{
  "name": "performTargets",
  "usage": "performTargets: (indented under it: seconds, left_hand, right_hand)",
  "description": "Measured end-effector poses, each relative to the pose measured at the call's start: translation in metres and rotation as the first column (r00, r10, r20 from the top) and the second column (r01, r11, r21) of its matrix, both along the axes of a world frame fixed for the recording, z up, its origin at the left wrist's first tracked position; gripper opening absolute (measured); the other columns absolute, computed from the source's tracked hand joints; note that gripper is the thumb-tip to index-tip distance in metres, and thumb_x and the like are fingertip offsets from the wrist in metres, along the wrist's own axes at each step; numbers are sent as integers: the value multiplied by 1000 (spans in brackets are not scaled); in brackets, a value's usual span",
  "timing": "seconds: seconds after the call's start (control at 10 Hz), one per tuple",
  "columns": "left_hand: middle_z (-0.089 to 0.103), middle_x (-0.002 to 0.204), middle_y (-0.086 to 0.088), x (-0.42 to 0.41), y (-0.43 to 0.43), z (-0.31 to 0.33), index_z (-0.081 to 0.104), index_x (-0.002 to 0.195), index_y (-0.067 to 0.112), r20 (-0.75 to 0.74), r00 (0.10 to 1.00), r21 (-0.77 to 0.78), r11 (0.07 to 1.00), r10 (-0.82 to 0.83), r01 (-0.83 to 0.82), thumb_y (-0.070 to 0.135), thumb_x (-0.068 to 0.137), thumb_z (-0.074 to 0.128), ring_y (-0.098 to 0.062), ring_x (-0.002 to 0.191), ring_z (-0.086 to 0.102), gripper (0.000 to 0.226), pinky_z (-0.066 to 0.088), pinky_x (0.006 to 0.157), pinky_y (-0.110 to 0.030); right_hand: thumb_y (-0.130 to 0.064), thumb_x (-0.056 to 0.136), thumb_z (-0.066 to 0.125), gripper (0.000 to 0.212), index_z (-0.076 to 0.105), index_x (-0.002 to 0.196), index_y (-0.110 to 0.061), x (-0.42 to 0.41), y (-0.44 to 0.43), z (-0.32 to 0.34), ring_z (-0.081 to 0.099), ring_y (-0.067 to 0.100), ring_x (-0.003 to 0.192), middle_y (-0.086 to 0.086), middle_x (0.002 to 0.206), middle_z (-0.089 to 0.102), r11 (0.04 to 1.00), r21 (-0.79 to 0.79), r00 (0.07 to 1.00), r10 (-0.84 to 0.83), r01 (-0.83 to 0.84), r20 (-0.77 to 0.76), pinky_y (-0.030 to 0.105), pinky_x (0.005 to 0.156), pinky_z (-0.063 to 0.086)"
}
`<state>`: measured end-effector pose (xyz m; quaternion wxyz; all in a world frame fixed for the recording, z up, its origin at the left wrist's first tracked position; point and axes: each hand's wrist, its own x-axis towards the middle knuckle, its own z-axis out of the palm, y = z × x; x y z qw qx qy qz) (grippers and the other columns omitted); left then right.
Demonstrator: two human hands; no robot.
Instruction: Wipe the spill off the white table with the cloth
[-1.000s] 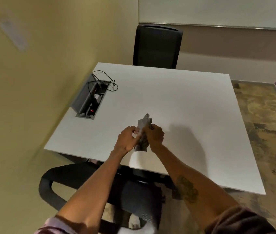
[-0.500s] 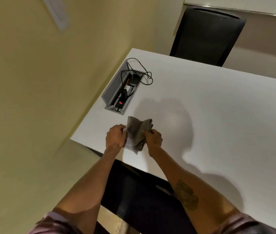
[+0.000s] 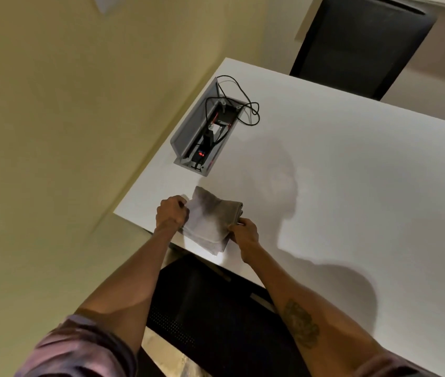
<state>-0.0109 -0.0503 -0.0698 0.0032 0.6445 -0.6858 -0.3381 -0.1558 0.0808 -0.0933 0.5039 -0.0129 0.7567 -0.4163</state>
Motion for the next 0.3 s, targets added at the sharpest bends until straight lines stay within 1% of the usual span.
performTargets:
  seconds: [0.1, 0.2, 0.3]
  left_hand:
    - [65, 133, -16, 0, 2, 6, 66, 132, 10, 1, 1000, 36, 999, 14, -14, 18, 97, 59, -36, 123, 60, 37, 47, 103, -40]
    - [65, 134, -16, 0, 4, 10, 64, 134, 9, 11, 1000, 37, 999, 7, -7, 27, 97, 61, -37, 124, 60, 41, 47, 102, -38]
    - [66, 132, -17, -7, 10, 24, 66, 131, 9, 8, 1000, 12, 1000, -8, 8, 26, 99, 60, -37, 121, 61, 37, 47, 95, -35]
  right_hand:
    - [-12, 88, 64, 44, 55, 132, -11, -7, 11, 9, 68, 29, 103, 10, 114, 65, 1000, -3, 1000, -18, 18, 25, 42, 98, 56]
    - [-11, 92, 59, 34, 55, 126, -11, -16, 18, 18, 66, 30, 107, 13, 119, 64, 998, -40, 997, -50, 52, 55, 41, 98, 56]
    - [-2, 92, 54, 13, 61, 103, -4, -24, 28, 36, 69, 32, 101, 20, 116, 66, 974, -125, 968, -166, 191, 187, 38, 90, 59]
